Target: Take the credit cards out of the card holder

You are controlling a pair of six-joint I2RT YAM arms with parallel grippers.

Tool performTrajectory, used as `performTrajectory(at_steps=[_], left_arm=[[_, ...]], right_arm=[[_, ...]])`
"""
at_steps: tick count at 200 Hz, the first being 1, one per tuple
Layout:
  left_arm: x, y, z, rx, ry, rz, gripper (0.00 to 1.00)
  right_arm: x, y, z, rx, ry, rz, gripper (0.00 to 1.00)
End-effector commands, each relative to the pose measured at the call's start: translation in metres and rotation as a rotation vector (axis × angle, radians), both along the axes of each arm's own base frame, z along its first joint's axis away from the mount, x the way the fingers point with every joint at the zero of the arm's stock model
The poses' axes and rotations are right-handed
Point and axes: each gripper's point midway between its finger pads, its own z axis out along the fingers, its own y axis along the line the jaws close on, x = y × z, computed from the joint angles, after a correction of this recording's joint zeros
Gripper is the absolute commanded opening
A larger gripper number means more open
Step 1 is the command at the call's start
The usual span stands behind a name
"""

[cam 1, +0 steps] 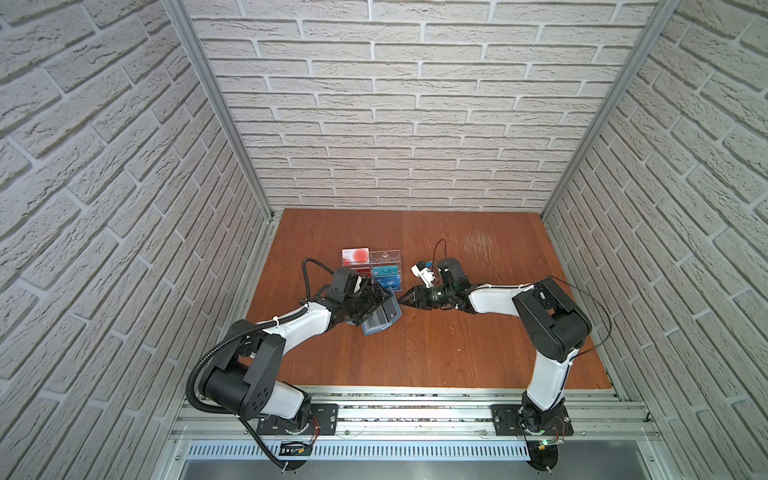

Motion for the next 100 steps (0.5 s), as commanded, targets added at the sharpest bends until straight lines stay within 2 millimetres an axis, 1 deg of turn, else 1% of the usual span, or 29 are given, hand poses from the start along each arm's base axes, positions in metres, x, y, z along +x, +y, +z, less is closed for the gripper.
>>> performTrajectory(at_steps=[1, 42, 73, 100], left_arm=[[-0.012, 0.02, -0.034, 0.101, 0.076, 0.022, 0.98], [-0.009, 0.023, -0.035, 0.101, 0.075, 0.031, 0.98], [-0.008, 0.025, -0.038, 0.097, 0.08, 0.037, 0.98], [-0.008, 0.028, -0.04, 0.095, 0.086, 0.041, 0.98]], right_arm=[[0.007, 0.0, 0.023, 0.039, -0.1, -0.015, 0.53], [0.005, 0.008, 0.018, 0.06, -0.082, 0.006, 0.55], [0.001, 0.017, 0.01, 0.035, -0.074, 0.036, 0.54], [-0.003, 0.025, 0.003, 0.016, -0.064, 0.06, 0.51]])
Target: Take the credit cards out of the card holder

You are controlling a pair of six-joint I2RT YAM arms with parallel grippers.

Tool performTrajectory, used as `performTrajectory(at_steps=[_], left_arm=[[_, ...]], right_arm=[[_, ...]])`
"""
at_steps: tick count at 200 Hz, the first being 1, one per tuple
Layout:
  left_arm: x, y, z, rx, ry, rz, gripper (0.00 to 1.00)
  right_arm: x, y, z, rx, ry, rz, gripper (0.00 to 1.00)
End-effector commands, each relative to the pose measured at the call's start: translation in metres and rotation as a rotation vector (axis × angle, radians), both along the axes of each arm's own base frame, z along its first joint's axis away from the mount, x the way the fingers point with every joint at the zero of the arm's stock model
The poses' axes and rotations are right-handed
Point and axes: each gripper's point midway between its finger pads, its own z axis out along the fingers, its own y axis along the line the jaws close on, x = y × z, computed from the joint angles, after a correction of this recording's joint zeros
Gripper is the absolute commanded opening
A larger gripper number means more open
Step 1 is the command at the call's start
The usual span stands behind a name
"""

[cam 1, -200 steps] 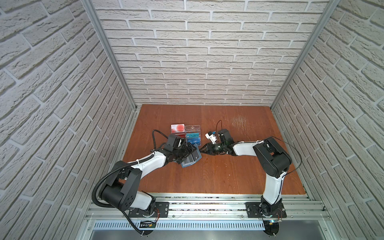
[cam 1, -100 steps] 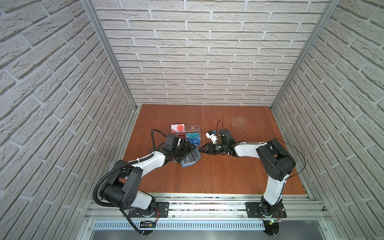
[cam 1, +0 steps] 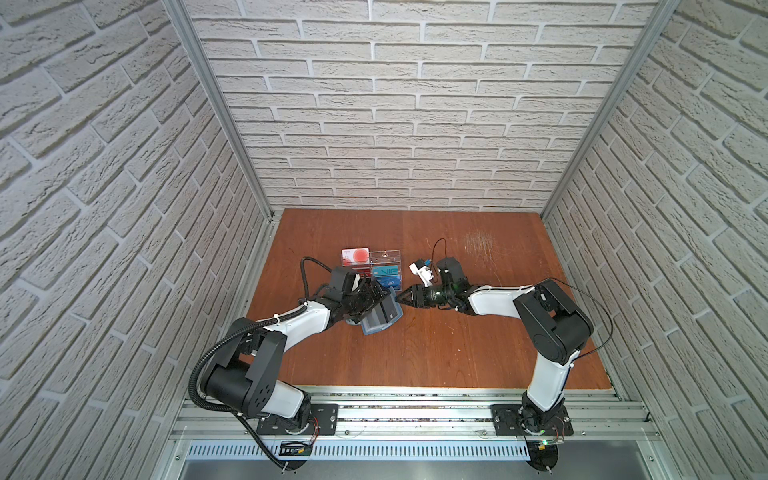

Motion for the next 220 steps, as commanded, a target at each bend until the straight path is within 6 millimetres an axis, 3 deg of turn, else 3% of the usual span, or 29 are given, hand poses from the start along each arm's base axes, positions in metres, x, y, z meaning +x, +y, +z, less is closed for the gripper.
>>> performTrajectory(at_steps=[1, 33, 91, 139, 184, 188, 220], left_arm=[[-0.017, 0.023, -0.04, 0.103, 0.108, 0.028, 0.98], [-0.017, 0.026, -0.043, 0.094, 0.112, 0.037, 0.98], [-0.011, 0.023, -0.041, 0.077, 0.105, 0.031, 0.98], [-0.005, 0.014, -0.03, 0.057, 0.086, 0.021, 0.98], [0.0, -0.011, -0.01, 0.003, 0.056, -0.006, 0.98], [0.0, -0.013, -0.009, 0.0, 0.053, -0.008, 0.98], [0.003, -0.027, -0.003, -0.027, 0.048, -0.014, 0.98]], right_arm=[[-0.002, 0.012, -0.002, -0.007, -0.021, 0.034, 0.51], [-0.004, 0.019, -0.011, -0.034, -0.005, 0.052, 0.4], [-0.001, 0.016, -0.017, -0.04, 0.022, 0.037, 0.06], [0.009, 0.004, -0.012, 0.037, 0.055, -0.008, 0.06], [0.019, -0.001, -0.001, 0.137, 0.077, -0.041, 0.06], [0.018, -0.002, -0.013, 0.132, 0.104, -0.046, 0.06], [0.02, -0.003, -0.01, 0.159, 0.105, -0.053, 0.06]])
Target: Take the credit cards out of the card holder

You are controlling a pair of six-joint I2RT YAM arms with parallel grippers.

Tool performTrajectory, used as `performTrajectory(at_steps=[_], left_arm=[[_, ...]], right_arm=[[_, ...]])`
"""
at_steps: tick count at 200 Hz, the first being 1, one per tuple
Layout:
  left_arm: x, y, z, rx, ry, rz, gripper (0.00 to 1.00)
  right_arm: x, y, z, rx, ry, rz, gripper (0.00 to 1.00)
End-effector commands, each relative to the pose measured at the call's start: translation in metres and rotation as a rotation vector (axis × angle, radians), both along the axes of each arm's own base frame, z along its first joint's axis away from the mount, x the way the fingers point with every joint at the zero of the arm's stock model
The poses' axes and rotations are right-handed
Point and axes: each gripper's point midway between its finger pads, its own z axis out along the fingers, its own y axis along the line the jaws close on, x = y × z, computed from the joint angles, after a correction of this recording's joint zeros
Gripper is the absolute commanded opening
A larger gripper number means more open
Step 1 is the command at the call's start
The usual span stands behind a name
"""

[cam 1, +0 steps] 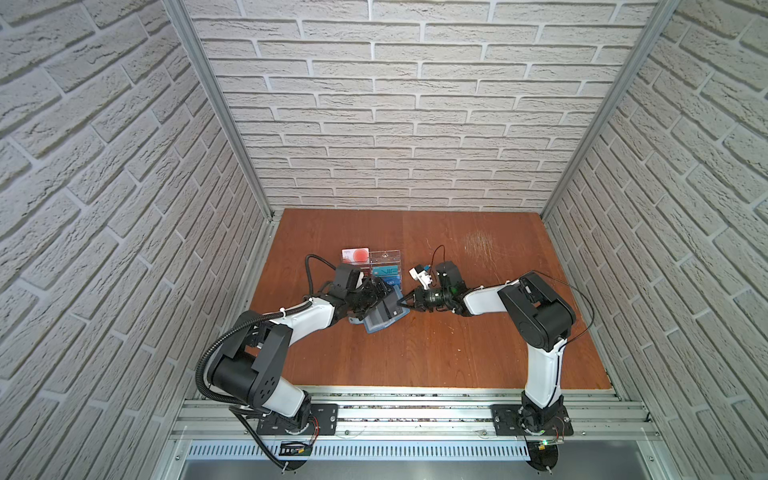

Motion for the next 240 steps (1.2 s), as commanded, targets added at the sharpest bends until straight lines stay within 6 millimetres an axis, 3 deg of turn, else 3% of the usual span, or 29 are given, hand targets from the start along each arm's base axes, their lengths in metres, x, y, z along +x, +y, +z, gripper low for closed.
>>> performTrajectory(at_steps=[1, 86, 189, 240], left_arm=[[-0.001, -0.006, -0.006, 0.006, 0.04, 0.014, 0.98], [0.0, -0.025, -0.017, 0.0, 0.046, 0.004, 0.98], [0.011, -0.042, -0.008, -0.082, -0.062, -0.055, 0.98], [0.012, -0.049, 0.0, -0.132, -0.143, -0.095, 0.89]], right_arm=[[0.011, 0.002, 0.017, 0.068, -0.059, -0.017, 0.06], [0.021, -0.009, 0.034, 0.171, -0.062, -0.068, 0.06], [0.025, -0.014, 0.038, 0.223, -0.055, -0.083, 0.06], [0.029, -0.018, 0.033, 0.225, -0.039, -0.098, 0.06]])
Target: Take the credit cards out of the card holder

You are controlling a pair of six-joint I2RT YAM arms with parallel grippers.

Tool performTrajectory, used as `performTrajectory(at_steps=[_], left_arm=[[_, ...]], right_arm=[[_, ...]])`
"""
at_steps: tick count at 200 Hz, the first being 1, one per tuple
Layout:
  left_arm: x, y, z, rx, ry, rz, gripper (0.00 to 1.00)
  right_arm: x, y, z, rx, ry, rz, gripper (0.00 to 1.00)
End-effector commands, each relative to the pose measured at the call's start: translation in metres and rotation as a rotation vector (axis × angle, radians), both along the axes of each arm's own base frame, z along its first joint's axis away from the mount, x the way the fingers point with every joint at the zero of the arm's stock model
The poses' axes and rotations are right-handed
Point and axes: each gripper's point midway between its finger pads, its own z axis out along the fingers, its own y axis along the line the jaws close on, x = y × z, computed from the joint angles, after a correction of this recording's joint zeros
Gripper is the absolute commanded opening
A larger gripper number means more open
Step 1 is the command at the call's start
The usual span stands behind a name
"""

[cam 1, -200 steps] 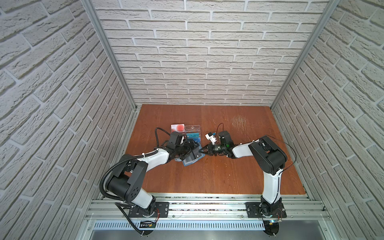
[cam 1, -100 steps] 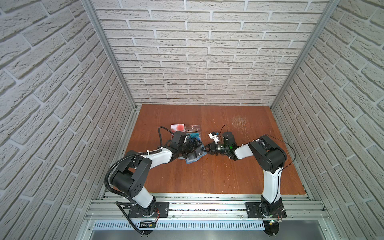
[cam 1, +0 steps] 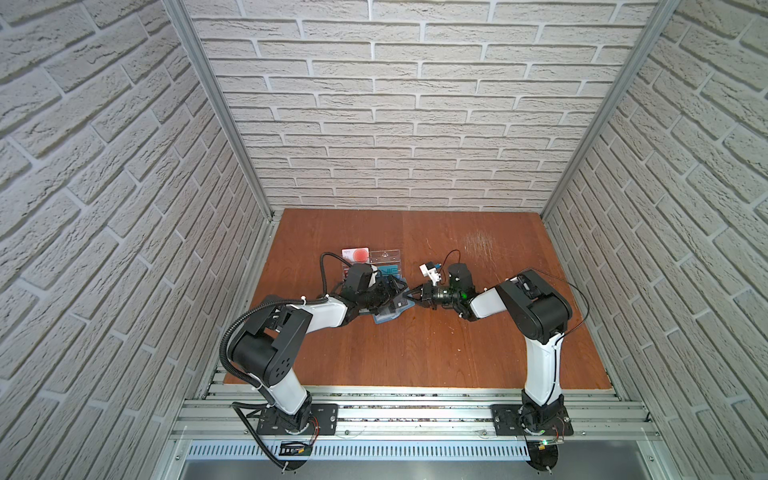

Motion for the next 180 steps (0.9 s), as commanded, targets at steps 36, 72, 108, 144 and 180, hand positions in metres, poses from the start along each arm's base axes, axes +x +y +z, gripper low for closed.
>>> performTrajectory(at_steps=[36, 72, 108, 144, 180], left_arm=[[-0.004, -0.009, 0.008, -0.045, -0.102, -0.068, 0.81], [-0.005, -0.01, 0.011, -0.054, -0.137, -0.087, 0.75], [-0.009, -0.012, 0.011, -0.07, -0.165, -0.106, 0.71], [-0.009, -0.015, 0.008, -0.071, -0.175, -0.114, 0.67], [-0.008, -0.015, 0.004, -0.068, -0.18, -0.116, 0.61]], right_arm=[[0.008, -0.001, 0.017, 0.036, -0.082, 0.001, 0.06], [0.009, -0.002, 0.011, 0.014, -0.067, -0.002, 0.07], [0.009, -0.002, 0.002, -0.012, -0.044, -0.001, 0.09], [0.009, -0.003, -0.003, -0.031, -0.034, 0.003, 0.12], [0.008, -0.003, -0.005, -0.042, -0.026, 0.007, 0.16]])
